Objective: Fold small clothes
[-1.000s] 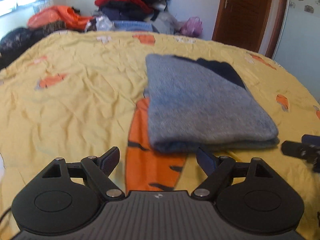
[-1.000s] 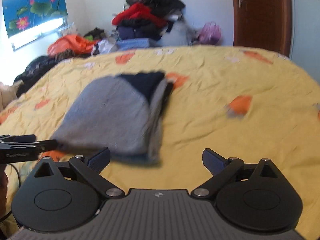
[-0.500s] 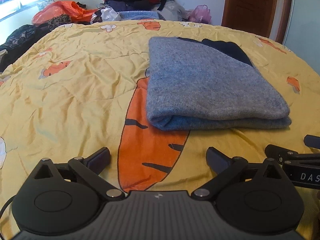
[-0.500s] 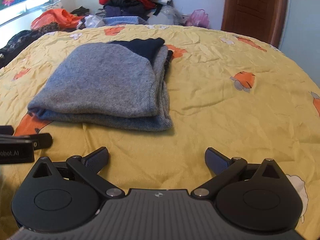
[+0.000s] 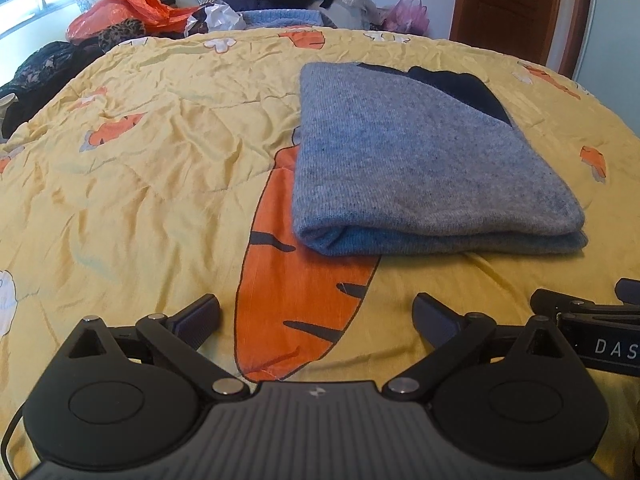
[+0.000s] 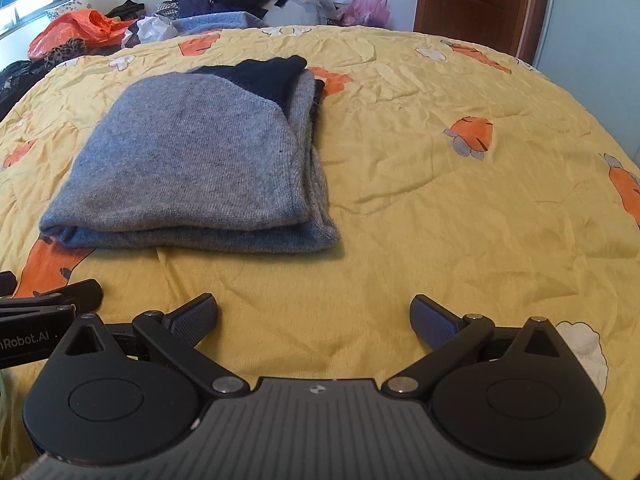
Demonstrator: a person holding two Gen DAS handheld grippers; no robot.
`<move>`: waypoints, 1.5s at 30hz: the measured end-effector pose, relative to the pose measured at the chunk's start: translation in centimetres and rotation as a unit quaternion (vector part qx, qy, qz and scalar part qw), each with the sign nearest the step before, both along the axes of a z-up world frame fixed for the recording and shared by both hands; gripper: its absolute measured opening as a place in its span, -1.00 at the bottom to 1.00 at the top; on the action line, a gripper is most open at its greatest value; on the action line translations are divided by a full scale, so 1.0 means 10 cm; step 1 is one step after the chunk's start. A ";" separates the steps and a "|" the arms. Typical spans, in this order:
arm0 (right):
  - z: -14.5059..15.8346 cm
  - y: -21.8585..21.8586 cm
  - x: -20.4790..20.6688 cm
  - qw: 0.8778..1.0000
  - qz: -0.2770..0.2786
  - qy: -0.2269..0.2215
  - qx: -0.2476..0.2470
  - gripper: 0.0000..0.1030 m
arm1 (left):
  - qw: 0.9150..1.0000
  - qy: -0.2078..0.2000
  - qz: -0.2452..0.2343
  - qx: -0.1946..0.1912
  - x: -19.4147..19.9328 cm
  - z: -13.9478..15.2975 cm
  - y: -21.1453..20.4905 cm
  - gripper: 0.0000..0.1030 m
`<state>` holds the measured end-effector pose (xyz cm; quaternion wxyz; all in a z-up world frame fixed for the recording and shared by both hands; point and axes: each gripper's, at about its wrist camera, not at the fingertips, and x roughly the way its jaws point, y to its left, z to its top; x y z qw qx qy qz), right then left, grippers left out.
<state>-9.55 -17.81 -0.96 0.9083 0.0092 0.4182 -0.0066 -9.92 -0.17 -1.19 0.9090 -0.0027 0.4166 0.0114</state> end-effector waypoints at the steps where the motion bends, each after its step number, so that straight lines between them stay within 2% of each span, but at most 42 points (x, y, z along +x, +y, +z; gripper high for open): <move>1: 0.00 0.00 0.00 1.000 0.000 0.000 0.000 0.99 | 1.000 0.003 -0.001 0.000 0.01 0.00 0.00 1.00; 45: 0.01 -0.01 0.02 1.000 -0.003 0.006 0.000 1.00 | 1.000 0.012 -0.003 0.000 0.01 0.02 0.00 1.00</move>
